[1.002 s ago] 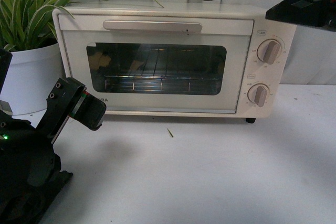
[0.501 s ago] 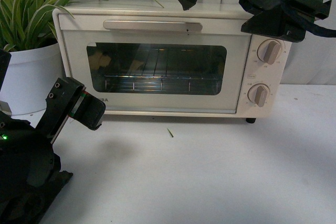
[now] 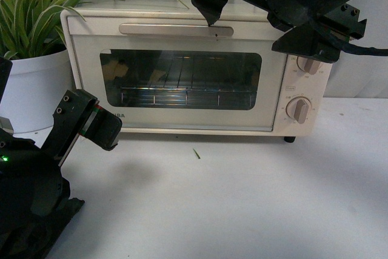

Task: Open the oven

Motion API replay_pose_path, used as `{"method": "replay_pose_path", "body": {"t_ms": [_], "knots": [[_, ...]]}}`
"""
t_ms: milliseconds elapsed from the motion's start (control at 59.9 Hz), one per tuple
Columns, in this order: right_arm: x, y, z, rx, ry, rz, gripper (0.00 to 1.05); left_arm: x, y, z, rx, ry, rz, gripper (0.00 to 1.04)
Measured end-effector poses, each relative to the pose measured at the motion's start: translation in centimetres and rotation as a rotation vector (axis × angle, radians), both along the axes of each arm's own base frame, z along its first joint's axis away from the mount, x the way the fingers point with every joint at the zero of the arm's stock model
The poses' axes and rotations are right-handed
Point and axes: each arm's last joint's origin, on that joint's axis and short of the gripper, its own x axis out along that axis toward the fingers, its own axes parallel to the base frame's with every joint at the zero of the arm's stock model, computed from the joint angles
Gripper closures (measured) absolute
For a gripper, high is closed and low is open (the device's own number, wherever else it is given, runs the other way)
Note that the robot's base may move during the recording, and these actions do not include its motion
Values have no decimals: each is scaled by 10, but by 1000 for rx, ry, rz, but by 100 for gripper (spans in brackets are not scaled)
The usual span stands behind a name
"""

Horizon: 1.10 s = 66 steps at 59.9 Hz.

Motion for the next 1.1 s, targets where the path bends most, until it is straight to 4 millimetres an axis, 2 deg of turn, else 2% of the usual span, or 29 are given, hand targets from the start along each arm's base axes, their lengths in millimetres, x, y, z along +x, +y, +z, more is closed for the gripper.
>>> {"method": "replay_pose_path", "body": {"t_ms": [718,1102], "knots": [[11,12,0,36,79,54,9,-1,0,0,-2,8,-1,7],[5,12,-6,32,98,76,9,-1,1,1,-18,9,4,7]]}}
